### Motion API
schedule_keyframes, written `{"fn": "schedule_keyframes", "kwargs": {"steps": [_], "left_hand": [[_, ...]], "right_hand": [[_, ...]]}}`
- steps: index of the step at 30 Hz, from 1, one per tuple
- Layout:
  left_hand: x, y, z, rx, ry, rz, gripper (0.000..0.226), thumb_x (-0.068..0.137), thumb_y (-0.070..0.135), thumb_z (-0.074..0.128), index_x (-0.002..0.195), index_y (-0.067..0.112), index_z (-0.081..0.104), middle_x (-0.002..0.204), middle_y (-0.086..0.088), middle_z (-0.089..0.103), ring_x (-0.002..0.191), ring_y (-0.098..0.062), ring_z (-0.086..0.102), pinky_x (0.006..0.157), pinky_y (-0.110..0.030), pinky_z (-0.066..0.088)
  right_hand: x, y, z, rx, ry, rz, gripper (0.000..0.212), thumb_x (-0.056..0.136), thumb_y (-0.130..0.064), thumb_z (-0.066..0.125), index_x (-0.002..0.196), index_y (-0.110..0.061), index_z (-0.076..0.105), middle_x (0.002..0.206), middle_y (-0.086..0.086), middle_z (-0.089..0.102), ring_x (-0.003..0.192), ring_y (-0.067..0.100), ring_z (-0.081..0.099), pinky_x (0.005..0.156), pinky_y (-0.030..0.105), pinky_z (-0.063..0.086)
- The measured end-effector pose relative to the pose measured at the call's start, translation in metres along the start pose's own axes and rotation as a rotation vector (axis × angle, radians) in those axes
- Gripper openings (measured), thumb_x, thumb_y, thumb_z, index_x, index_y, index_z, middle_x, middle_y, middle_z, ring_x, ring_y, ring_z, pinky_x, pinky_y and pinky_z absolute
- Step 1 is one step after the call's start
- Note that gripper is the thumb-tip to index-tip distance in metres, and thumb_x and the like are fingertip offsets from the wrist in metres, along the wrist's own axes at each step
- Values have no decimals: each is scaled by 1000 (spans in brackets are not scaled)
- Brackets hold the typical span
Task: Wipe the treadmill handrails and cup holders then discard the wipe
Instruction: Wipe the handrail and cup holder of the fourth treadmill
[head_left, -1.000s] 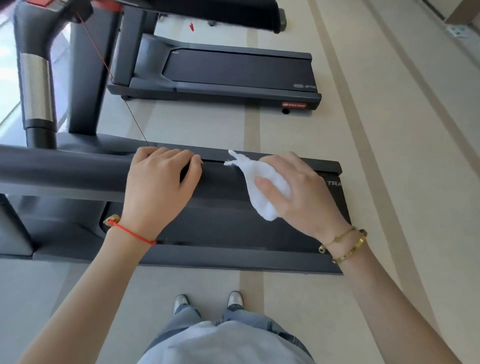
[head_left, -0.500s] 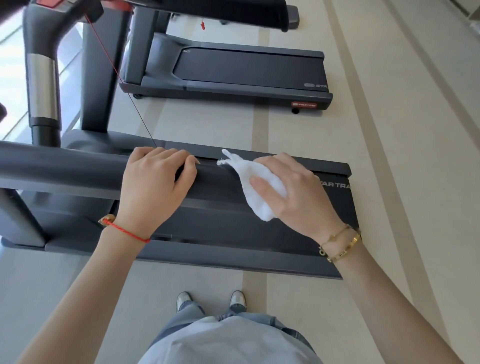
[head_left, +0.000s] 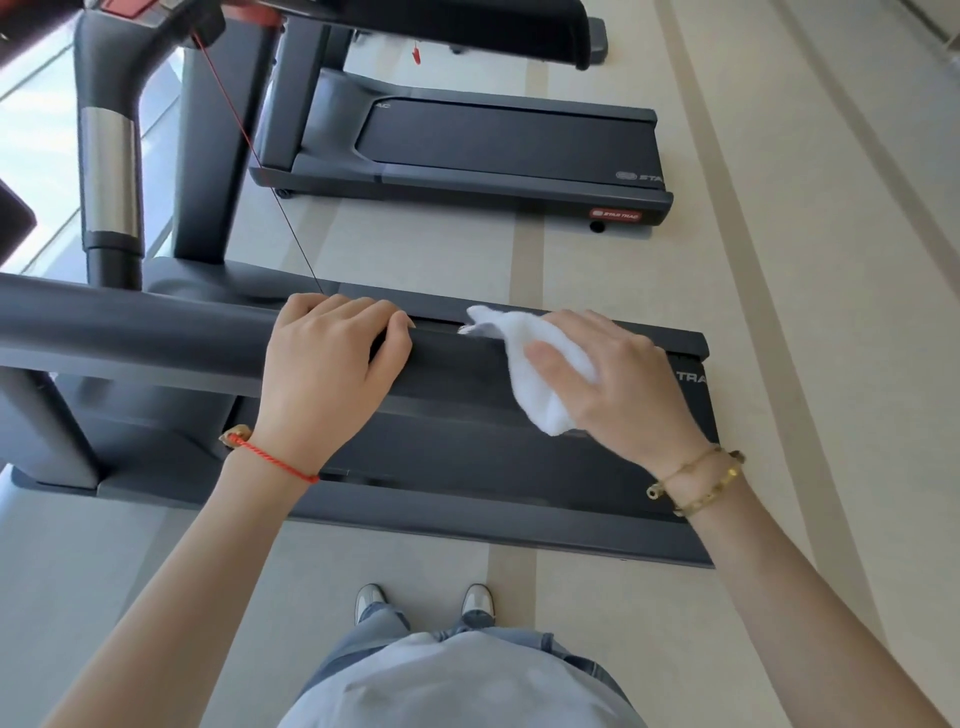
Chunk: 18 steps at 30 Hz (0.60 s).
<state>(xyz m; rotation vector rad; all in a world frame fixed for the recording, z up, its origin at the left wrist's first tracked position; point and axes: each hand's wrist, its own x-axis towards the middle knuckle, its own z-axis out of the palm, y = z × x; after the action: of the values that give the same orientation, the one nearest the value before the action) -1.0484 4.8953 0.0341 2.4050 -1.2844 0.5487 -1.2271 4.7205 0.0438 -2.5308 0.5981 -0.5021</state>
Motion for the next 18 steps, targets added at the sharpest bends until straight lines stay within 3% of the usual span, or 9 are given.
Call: {"fn": "schedule_keyframes", "kwargs": {"steps": [4, 7, 11, 15, 18], "left_hand": [[0, 1, -1, -4, -21, -9, 44, 102, 27, 32, 80, 14, 68, 69, 2, 66, 66, -24, 57, 88, -31, 38], [0, 1, -3, 6, -55, -17, 46, 102, 28, 30, 80, 14, 68, 71, 1, 67, 69, -25, 58, 89, -31, 37], [1, 2, -4, 12, -78, -32, 49, 103, 29, 27, 81, 14, 68, 72, 0, 67, 71, -25, 59, 89, -32, 38], [0, 2, -5, -4, -75, -33, 47, 102, 27, 29, 81, 13, 68, 72, -1, 68, 71, -25, 60, 88, -33, 39], [0, 3, -8, -14, -99, -35, 46, 102, 27, 29, 81, 13, 67, 72, 0, 67, 73, -25, 60, 89, -34, 38]], "right_hand": [[-4, 13, 4, 364, 53, 187, 28, 95, -45, 47, 95, -23, 64, 80, -7, 63, 76, 15, 58, 69, 40, 47], [-20, 8, 15, 306, 142, 153, 24, 96, -45, 47, 105, -27, 60, 95, -8, 59, 86, 12, 57, 75, 38, 50], [-38, 0, 25, 132, 210, 13, 33, 95, -42, 49, 124, -27, 56, 121, -6, 49, 112, 16, 51, 96, 29, 42], [-5, -7, 10, 50, 61, 29, 25, 94, -49, 49, 102, -29, 61, 93, -8, 56, 84, 16, 55, 76, 36, 48], [18, -12, 3, -37, -108, -10, 29, 95, -54, 45, 93, -30, 60, 81, -8, 57, 75, 18, 54, 68, 36, 46]]}}
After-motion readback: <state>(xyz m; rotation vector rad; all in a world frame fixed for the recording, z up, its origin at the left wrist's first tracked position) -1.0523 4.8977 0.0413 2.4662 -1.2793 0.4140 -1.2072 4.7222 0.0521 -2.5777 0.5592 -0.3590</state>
